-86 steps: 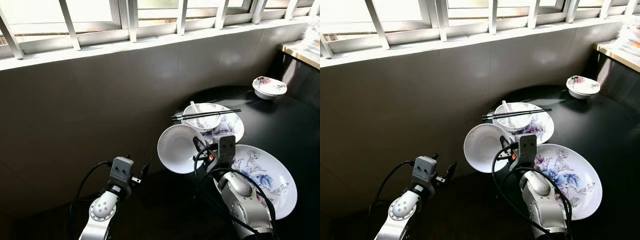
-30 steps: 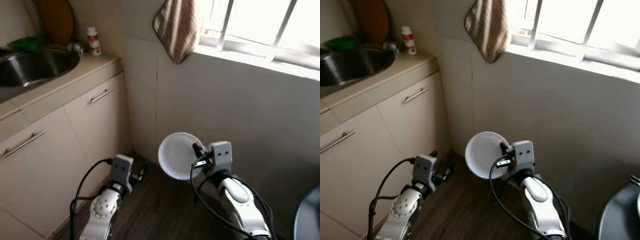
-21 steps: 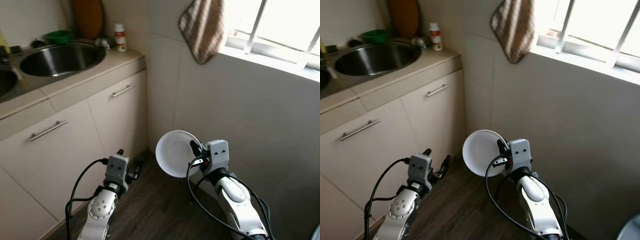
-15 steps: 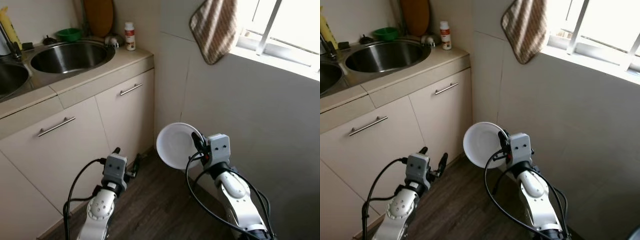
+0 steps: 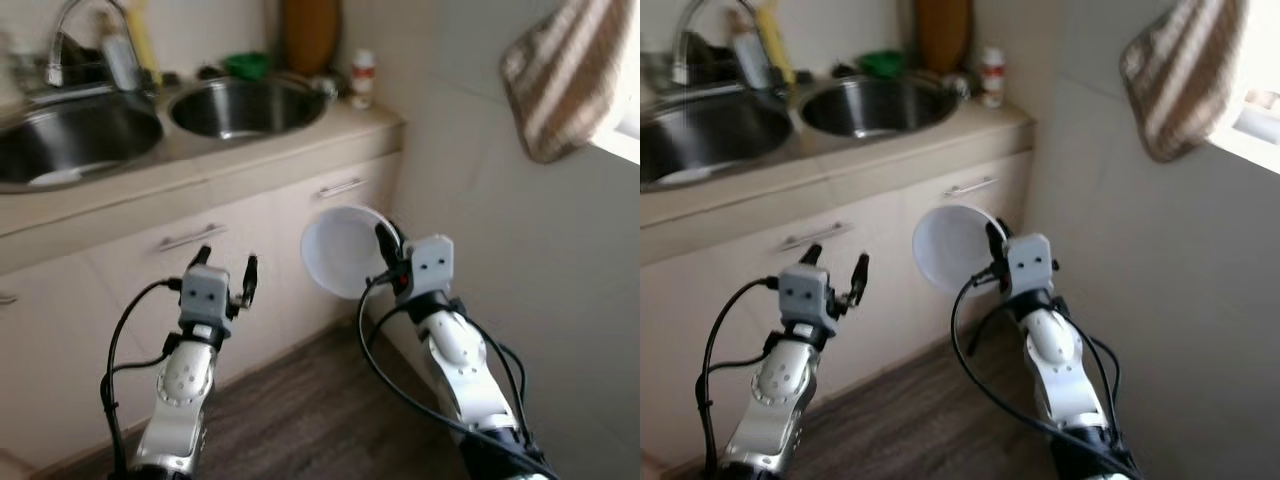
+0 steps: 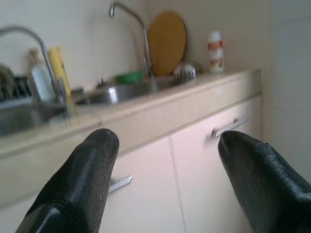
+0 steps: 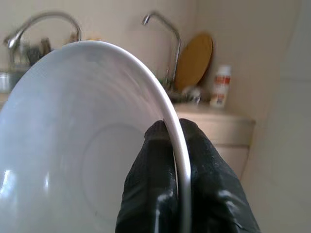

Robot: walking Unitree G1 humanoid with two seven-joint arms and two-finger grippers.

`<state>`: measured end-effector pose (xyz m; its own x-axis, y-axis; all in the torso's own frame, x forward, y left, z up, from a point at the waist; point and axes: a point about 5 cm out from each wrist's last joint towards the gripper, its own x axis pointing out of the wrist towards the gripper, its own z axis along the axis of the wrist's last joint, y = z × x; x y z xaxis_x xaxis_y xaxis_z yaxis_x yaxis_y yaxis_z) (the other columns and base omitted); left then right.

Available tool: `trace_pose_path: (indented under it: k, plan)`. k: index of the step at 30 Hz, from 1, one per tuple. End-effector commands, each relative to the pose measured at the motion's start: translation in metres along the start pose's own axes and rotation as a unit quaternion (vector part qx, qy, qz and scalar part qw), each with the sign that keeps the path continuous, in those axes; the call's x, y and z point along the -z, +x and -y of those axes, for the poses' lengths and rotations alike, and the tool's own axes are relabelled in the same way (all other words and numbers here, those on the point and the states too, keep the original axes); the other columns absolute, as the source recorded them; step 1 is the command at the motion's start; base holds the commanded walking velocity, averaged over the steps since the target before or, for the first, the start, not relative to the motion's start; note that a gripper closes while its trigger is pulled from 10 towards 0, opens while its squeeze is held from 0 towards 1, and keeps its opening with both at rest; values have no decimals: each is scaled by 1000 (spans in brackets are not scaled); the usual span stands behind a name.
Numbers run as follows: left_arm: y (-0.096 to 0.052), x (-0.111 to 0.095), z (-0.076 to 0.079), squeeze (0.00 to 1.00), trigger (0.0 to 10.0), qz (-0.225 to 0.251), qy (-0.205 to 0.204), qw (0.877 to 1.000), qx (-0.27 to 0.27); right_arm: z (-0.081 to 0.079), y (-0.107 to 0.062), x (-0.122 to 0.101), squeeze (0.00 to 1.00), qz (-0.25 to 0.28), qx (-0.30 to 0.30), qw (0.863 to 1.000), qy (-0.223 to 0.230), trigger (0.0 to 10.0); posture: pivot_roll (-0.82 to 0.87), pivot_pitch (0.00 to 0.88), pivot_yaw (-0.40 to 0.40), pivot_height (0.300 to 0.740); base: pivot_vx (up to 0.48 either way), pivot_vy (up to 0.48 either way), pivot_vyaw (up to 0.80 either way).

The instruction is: Kitchen organization

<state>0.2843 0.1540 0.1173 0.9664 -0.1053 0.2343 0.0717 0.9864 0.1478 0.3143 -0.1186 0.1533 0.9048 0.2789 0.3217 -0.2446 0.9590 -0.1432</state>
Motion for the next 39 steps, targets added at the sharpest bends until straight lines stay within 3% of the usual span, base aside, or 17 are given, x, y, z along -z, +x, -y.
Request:
trace_pose_path:
  k: [1, 5, 11, 19, 28, 39]
  plan:
    - [6, -8, 6, 0, 10000, 12, -4, 1000, 8, 11, 2, -7, 0, 13, 26, 1000, 6, 0, 19, 0, -28, 740, 289, 0, 0]
    - [11, -13, 5, 0, 10000, 19, -3, 1000, 6, 12, 6, -11, 0, 17, 27, 999, 2, 0, 17, 0, -24, 740, 289, 0, 0]
    - [19, -22, 4, 0, 10000, 33, -1, 999, -1, 11, 11, -19, 0, 33, 27, 999, -5, 0, 18, 0, -24, 740, 289, 0, 800]
    - [23, -26, 4, 0, 10000, 40, -1, 999, -3, 19, 17, -27, 0, 47, 41, 998, 0, 0, 19, 0, -27, 740, 291, 0, 800]
    - [27, -26, 5, 0, 10000, 38, 2, 999, -4, 15, 34, -44, 0, 75, 45, 996, 11, 0, 11, 0, -31, 740, 292, 0, 0]
    - [27, -25, 5, 0, 10000, 36, 5, 999, -6, 18, 36, -45, 0, 73, 53, 996, 13, 0, 14, 0, -34, 740, 290, 0, 552]
